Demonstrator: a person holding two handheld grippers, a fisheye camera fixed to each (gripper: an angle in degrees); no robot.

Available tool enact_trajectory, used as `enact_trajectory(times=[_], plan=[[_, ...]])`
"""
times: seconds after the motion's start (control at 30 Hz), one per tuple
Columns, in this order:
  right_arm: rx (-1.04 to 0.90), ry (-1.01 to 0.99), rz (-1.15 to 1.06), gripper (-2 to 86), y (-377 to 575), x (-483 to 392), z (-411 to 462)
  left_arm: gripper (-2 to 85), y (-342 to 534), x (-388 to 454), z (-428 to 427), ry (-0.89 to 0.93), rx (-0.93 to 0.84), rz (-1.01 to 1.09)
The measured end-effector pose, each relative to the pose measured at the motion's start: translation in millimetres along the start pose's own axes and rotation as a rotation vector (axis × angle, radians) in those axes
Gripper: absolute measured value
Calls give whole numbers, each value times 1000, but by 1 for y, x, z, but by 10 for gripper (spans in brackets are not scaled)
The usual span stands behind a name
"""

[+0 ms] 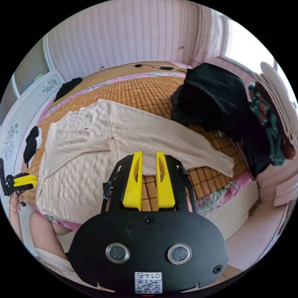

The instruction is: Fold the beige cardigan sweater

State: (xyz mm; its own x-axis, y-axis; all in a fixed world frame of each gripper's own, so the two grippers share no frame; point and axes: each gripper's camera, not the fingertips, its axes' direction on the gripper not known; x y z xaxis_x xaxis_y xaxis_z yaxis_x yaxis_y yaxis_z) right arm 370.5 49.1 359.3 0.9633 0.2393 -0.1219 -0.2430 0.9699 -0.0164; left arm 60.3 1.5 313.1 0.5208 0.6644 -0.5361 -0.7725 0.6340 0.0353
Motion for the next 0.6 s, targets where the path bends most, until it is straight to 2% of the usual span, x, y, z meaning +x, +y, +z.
enact_trajectory(times=[0.17, 0.33, 0.5, 0.6], plan=[[44, 109, 97, 98, 15, 60, 0, 52, -70, 65, 6, -30, -5, 170], [126, 85, 204, 108, 35, 115, 2, 32, -152, 130, 29, 51, -3, 297], [199, 32, 340, 113, 48, 167, -8, 53, -248, 212, 66, 10, 4, 460], [169, 37, 375, 115, 54, 191, -2, 64, -294, 259, 96, 47, -27, 529]])
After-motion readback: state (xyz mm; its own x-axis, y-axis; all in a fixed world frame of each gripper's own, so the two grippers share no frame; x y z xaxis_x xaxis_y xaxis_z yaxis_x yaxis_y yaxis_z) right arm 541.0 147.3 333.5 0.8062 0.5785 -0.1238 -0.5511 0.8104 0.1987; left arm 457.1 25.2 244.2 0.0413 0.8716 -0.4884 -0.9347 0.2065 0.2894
